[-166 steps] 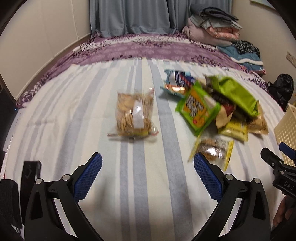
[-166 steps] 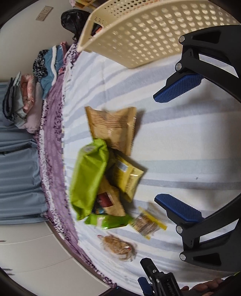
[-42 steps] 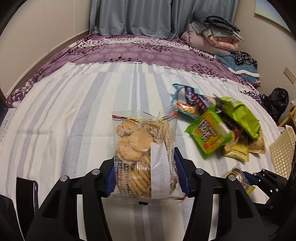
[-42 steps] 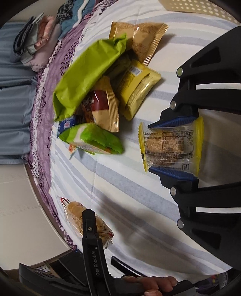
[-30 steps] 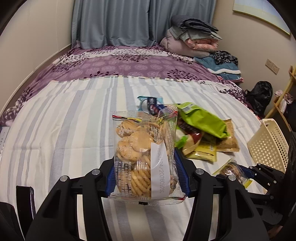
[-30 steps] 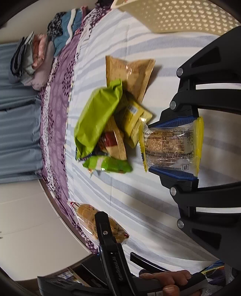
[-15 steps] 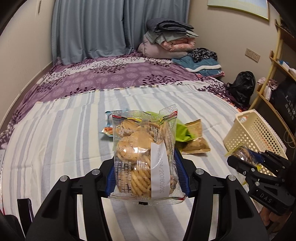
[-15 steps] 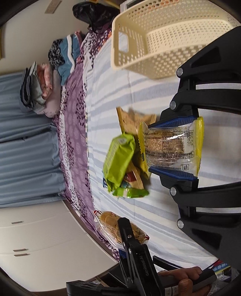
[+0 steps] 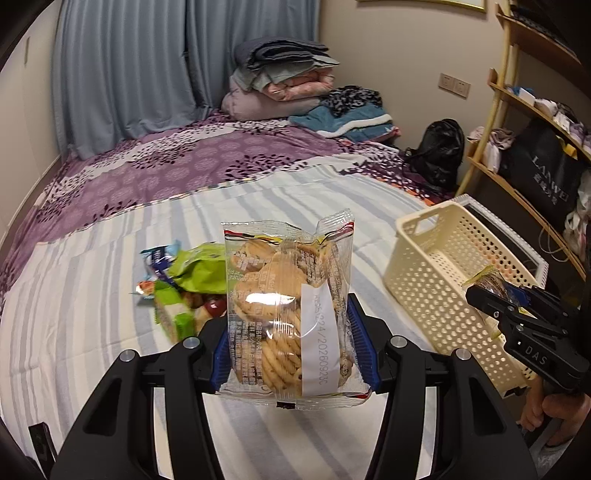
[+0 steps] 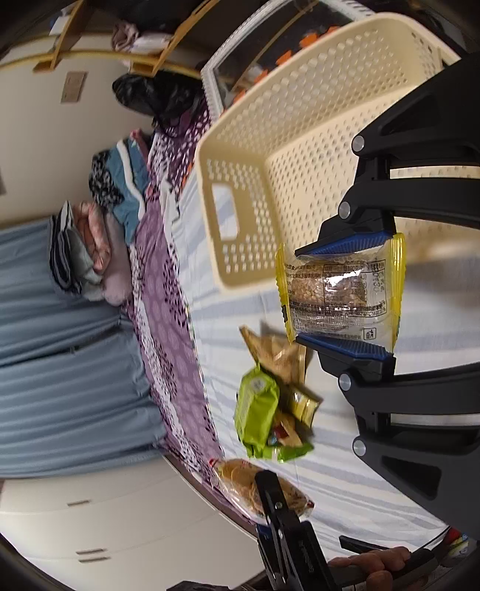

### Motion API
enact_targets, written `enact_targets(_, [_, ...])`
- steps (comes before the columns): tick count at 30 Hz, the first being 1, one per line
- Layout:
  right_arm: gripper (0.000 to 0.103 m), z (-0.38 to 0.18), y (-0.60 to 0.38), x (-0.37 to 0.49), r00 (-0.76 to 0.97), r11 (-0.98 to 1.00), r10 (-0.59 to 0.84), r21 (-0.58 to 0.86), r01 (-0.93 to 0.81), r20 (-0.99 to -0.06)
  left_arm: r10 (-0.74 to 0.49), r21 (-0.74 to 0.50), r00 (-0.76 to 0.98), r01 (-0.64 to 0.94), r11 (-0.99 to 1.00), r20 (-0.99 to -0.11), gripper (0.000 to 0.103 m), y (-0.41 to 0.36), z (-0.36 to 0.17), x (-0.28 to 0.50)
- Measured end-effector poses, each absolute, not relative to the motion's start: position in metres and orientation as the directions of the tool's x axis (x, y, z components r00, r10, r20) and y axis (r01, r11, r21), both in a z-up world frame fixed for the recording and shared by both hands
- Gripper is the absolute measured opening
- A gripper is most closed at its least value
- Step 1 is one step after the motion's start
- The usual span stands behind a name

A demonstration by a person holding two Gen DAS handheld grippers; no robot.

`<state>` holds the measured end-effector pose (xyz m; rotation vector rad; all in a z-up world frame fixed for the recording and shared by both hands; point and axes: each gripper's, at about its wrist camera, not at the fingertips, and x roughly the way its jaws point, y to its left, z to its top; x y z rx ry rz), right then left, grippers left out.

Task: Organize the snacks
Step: 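Carry both packets to the cream basket and release them inside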

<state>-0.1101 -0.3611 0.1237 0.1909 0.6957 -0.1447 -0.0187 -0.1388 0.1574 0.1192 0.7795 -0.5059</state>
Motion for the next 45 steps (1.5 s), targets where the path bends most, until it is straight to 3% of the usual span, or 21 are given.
enact_targets(16, [0.041,0.113,-0.431,-0.156,0.706,0.905,-0.265,0.084,0.417,-0.657,-0.505,-0.071,0.508,0.652,0.755,-0.698,0.055,-0.230,0.163,-0.047])
enact_targets(18, [0.046,0.116,-0.434,-0.160,0.706,0.899,-0.285,0.074,0.431,-0.648,-0.518,-0.073,0.493,0.671,0.738,-0.699,0.056,-0.240,0.164,-0.051])
enact_targets(20, [0.065,0.118,-0.437,-0.164,0.709,0.893,-0.304,0.070,0.445,-0.636,-0.532,-0.078,0.479,0.688,0.722,-0.699,0.056,-0.249,0.163,-0.054])
enact_targets(26, [0.079,0.122,-0.444,-0.170,0.694,0.872,-0.356,0.045,0.487,-0.626,-0.567,-0.083,0.440,0.735,0.673,-0.696,0.055,-0.279,0.164,-0.064])
enact_targets(37, [0.088,0.121,-0.454,-0.183,0.656,0.834,-0.425,0.011,0.551,-0.624,-0.617,-0.118,0.358,0.795,0.596,-0.701,0.055,-0.328,0.154,-0.067])
enact_targets(39, [0.090,0.121,-0.456,-0.185,0.648,0.826,-0.437,0.006,0.563,-0.624,-0.623,-0.122,0.351,0.800,0.587,-0.699,0.061,-0.333,0.154,-0.067])
enact_targets(41, [0.090,0.121,-0.458,-0.186,0.639,0.820,-0.444,0.002,0.572,-0.627,-0.632,-0.127,0.361,0.795,0.593,-0.686,0.089,-0.332,0.155,-0.067])
enact_targets(43, [0.091,0.120,-0.461,-0.187,0.632,0.813,-0.452,0.001,0.582,-0.629,-0.631,-0.118,0.381,0.789,0.603,-0.675,0.096,-0.330,0.158,-0.067])
enact_targets(45, [0.094,0.120,-0.463,-0.186,0.628,0.807,-0.456,0.004,0.590,-0.631,-0.624,-0.111,0.387,0.786,0.609,-0.679,0.096,-0.328,0.159,-0.065])
